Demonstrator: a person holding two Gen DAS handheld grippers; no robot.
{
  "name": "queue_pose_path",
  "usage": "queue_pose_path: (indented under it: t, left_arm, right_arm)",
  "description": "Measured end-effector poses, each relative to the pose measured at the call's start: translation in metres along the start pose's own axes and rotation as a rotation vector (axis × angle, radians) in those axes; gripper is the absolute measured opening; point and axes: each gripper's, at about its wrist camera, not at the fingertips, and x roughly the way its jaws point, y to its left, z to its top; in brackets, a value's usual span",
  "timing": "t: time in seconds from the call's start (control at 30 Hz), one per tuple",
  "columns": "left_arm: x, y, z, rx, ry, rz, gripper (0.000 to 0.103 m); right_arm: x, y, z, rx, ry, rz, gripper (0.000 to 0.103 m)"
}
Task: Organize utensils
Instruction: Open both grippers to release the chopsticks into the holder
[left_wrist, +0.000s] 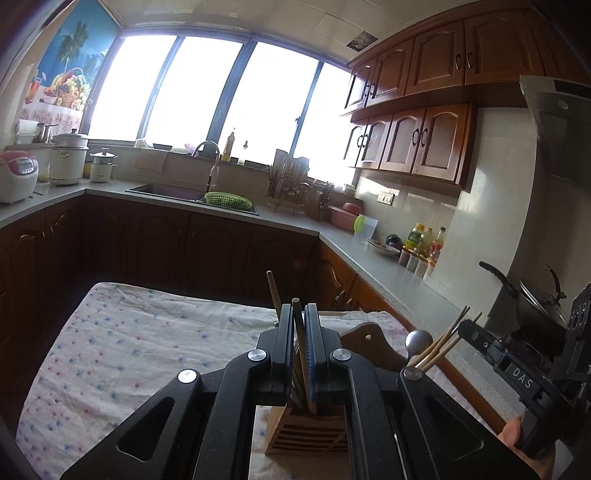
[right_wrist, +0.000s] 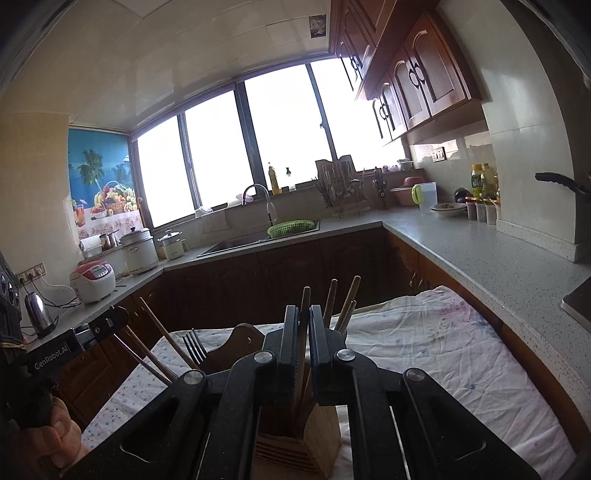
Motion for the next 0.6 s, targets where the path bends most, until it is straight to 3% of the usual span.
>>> queue_pose_path:
  t: [0.43,0.53,0.6]
  left_arm:
    - [-0.012,0.005,0.003,0.000,0.026,0.002,0.005]
    - [-0.014,0.005,0.009,-0.012,0.031,-0.016,0.006]
    - [-0.019,0.005,0.014,-0.011,0.020,-0.019,0.020]
  right_arm:
    - [0.001,-0.003,0.005,0.018,0.039,-0.002,0.006]
    - [0.003,-0.004,0.004,0.030,0.054,0.003,0.010]
    - [0.002,-0.006,0.004,0.045,0.059,0.003,0.010]
